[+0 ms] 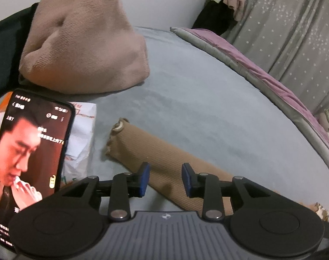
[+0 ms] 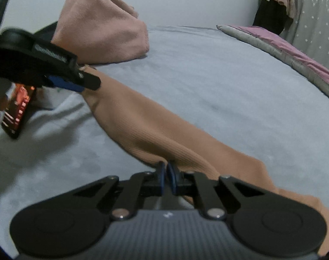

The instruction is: Fold clothes

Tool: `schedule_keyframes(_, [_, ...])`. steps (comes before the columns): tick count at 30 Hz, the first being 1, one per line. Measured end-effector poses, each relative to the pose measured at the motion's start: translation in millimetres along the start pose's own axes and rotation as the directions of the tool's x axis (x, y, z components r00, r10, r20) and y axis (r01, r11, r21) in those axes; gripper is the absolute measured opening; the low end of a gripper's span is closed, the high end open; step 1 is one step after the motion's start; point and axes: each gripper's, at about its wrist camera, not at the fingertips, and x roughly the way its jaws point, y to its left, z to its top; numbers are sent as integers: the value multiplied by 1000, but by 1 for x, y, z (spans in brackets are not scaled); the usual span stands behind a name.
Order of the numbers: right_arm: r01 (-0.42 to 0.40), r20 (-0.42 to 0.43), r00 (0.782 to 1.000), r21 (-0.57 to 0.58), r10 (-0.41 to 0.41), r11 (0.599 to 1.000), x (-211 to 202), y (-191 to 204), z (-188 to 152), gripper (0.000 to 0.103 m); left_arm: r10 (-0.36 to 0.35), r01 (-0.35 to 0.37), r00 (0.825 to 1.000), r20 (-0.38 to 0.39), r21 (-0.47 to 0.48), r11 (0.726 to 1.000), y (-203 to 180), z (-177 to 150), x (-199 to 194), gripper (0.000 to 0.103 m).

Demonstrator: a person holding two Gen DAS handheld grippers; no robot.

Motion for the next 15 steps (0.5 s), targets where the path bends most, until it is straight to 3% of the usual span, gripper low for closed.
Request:
schedule_keyframes(5, [-121,-14,992,50,122,991,-18,-8,-3,6,2,-2,1000,0,-4,1000,0,-1,1,31])
schedule_keyframes(11, [-173,-99,979,46,176,984,-13,-10,-11,8,4,-5,999,-40,-15,1000,-1,-7,11,31])
schedule_keyframes(15, [-255,-86,962,71,260,964,-26,-14,-8,17,7,-8,999,-47,-20,1000,-3,-10,15,31])
